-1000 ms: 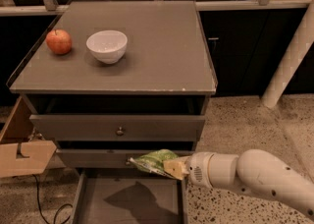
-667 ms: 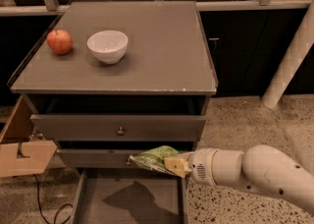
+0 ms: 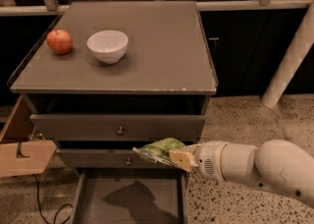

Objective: Pick green jalapeno chip bag from bottom drawer and place on counter

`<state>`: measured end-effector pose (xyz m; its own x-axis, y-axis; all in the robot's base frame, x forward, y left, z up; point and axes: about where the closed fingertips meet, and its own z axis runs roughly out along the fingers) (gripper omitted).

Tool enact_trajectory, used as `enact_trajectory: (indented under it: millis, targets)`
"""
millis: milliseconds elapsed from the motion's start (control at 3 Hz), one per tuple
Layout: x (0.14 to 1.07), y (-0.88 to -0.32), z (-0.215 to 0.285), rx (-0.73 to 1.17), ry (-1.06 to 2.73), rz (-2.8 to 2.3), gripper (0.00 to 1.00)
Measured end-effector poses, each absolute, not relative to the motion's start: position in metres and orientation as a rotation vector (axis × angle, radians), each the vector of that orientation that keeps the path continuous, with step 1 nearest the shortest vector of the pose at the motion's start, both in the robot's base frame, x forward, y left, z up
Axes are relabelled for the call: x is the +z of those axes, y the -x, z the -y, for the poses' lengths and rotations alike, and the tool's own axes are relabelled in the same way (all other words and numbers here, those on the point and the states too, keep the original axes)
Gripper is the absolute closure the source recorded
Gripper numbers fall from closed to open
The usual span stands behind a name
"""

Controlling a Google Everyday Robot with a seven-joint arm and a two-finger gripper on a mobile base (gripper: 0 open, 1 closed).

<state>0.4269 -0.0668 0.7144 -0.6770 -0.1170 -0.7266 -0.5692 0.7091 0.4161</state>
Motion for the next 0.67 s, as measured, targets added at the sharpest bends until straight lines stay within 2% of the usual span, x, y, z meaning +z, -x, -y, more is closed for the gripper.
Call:
enact_trajectory:
  millis: [333, 667]
  targets:
    - [0.713, -0.427, 0.066, 0.871, 0.498, -2.232, 1.0]
    - [0.735, -0.427, 0.085, 0.837, 0.461, -2.209, 1.0]
